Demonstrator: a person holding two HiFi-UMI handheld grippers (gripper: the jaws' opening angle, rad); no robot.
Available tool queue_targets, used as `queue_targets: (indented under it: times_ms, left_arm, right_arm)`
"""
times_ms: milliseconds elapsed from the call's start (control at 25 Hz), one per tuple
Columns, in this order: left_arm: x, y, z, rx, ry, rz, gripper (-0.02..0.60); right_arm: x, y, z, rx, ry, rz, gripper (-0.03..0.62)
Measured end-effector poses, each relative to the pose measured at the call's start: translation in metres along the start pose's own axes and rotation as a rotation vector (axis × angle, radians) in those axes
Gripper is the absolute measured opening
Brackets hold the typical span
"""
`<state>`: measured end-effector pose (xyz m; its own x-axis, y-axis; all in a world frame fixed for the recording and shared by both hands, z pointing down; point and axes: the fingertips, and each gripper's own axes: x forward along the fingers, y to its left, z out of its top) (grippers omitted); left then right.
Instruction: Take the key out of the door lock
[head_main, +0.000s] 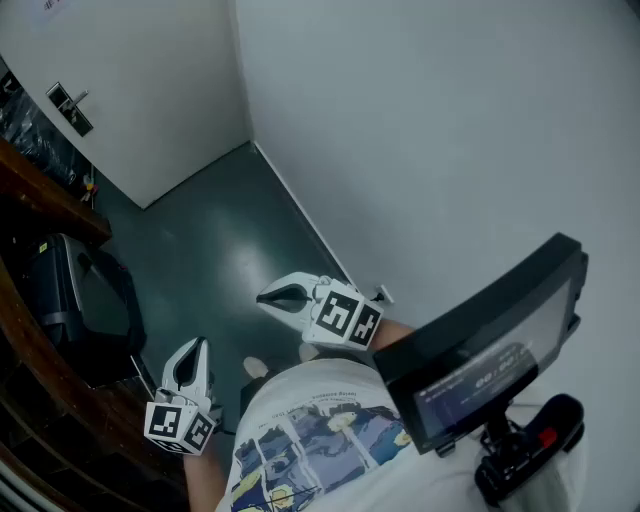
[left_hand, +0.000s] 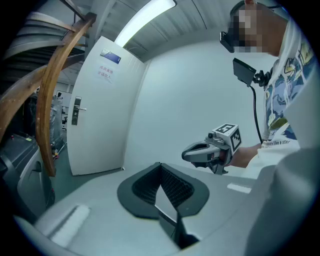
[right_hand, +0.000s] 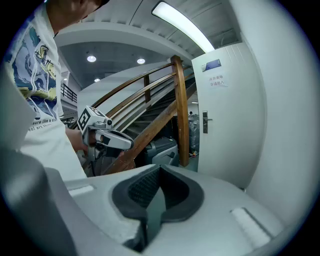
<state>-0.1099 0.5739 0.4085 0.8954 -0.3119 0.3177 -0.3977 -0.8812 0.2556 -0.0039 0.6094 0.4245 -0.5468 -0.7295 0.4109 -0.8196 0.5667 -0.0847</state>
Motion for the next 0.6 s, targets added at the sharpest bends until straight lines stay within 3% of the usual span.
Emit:
queue_targets:
  times_ms: [600]
  left_arm:
    - [-0.025,0.070,0.008,-0.007,-0.018,-0.011,0.005]
  right_arm:
    - [0.061,0.012,0.025,0.014,0.035,-0.014,0.003]
